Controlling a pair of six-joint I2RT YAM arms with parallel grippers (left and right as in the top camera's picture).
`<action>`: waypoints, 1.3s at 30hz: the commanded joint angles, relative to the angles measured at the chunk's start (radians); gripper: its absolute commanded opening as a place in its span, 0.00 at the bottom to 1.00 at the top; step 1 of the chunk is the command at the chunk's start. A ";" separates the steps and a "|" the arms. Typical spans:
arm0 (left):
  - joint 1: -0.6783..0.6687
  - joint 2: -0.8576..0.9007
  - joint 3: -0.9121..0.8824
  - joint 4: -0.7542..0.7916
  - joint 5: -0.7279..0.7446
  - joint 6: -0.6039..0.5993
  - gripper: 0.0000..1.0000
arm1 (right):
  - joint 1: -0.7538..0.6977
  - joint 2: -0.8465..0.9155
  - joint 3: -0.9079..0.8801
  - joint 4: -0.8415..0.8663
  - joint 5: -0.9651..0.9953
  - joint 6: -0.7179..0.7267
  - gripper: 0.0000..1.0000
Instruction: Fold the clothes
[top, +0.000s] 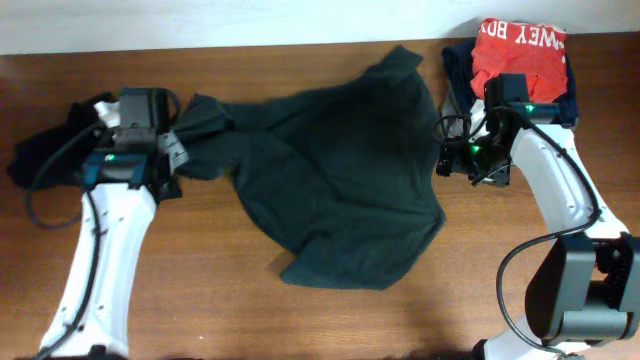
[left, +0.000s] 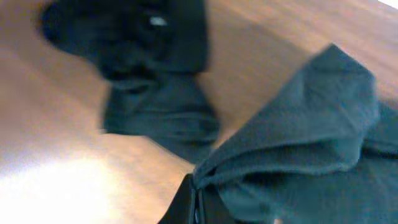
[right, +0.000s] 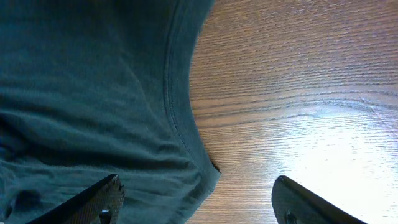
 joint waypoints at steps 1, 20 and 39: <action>0.034 -0.012 0.007 -0.030 -0.138 0.021 0.01 | 0.006 0.002 0.011 -0.003 0.002 -0.011 0.81; 0.105 -0.005 0.001 0.245 -0.225 0.024 0.01 | 0.006 0.002 0.011 -0.004 0.002 -0.011 0.81; 0.101 -0.021 0.000 0.006 0.305 0.136 0.99 | 0.006 0.002 0.011 -0.015 -0.002 -0.010 0.81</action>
